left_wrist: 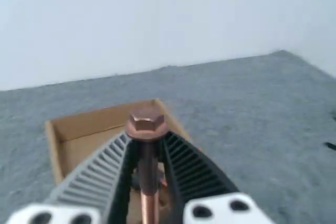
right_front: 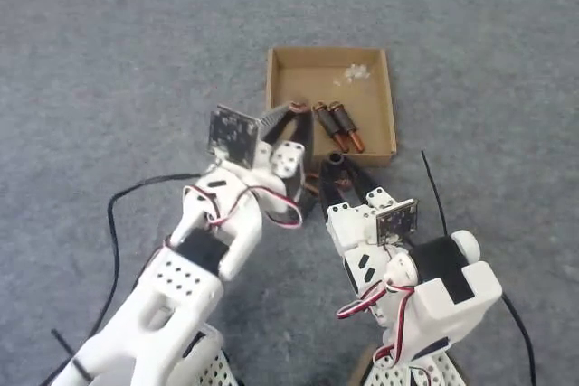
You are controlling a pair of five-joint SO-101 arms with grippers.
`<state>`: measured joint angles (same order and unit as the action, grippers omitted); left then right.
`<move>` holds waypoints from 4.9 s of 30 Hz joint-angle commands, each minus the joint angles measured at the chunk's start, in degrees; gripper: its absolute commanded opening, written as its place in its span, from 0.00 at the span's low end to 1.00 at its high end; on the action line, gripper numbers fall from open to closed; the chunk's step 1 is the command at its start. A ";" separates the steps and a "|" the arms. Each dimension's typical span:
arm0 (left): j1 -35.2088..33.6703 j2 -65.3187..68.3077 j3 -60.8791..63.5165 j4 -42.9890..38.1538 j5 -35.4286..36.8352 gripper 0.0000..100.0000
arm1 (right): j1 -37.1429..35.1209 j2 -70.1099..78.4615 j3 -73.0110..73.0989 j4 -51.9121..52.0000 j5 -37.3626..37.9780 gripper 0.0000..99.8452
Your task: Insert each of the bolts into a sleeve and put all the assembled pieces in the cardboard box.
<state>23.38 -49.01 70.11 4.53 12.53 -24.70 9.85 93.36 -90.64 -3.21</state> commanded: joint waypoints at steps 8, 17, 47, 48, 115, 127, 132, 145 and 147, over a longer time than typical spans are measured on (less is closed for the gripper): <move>5.19 -10.90 1.10 5.27 9.23 0.01 | -1.80 -0.13 -0.70 1.36 2.11 0.01; 5.89 -10.99 4.26 2.20 9.05 0.01 | -4.44 -0.13 0.62 1.01 2.29 0.01; 4.66 -0.97 5.05 -10.46 4.13 0.01 | -4.09 -0.13 0.44 1.36 2.37 0.01; 4.66 -0.97 5.41 -10.81 4.13 0.01 | -4.09 -0.13 0.44 1.36 2.37 0.01; 4.40 7.56 10.51 -2.90 -7.38 0.10 | -0.40 -0.13 -1.32 1.36 4.48 0.01; 0.97 7.38 9.89 -2.90 -6.59 0.37 | -0.31 -0.13 -1.41 1.36 4.75 0.01; 0.44 4.22 8.40 -2.55 0.35 0.37 | -0.31 -0.13 -1.41 1.36 4.84 0.01; -5.19 -25.41 9.45 14.24 4.75 0.06 | -0.31 -0.04 -1.41 1.45 4.84 0.01; -7.38 -27.69 9.45 16.97 4.75 0.00 | -0.22 -0.04 -1.41 1.45 4.84 0.01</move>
<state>19.52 -70.64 81.19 17.36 16.48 -25.76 10.55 93.10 -89.14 1.10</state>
